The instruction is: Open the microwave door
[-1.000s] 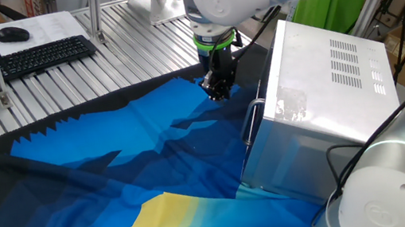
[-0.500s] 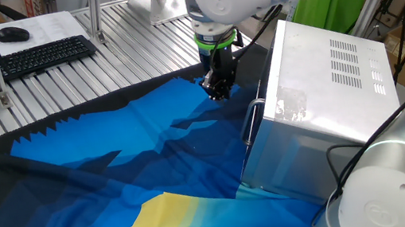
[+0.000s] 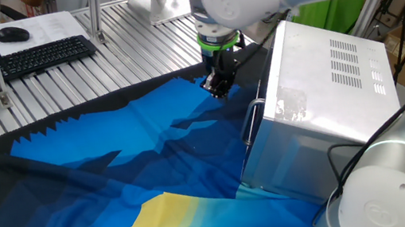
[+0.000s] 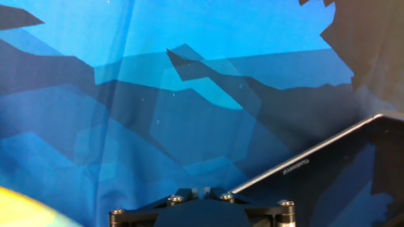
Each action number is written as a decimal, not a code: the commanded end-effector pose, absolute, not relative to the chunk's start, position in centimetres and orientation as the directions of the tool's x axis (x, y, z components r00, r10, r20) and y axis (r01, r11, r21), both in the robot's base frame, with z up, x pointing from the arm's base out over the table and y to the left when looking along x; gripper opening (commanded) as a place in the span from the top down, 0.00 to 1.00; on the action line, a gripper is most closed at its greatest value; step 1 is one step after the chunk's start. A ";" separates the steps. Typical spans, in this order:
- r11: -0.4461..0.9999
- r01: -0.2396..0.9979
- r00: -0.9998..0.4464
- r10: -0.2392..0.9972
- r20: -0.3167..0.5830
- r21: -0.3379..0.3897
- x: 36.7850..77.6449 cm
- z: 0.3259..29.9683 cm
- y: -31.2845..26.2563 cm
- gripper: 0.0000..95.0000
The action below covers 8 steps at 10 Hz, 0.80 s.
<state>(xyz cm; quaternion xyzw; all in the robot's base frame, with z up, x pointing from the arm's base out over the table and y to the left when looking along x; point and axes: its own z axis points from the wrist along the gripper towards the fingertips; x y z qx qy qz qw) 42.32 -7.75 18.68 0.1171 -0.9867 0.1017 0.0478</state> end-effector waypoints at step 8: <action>0.948 -0.238 -0.962 -0.201 0.186 -0.210 42.5 18.7 -7.9 0.80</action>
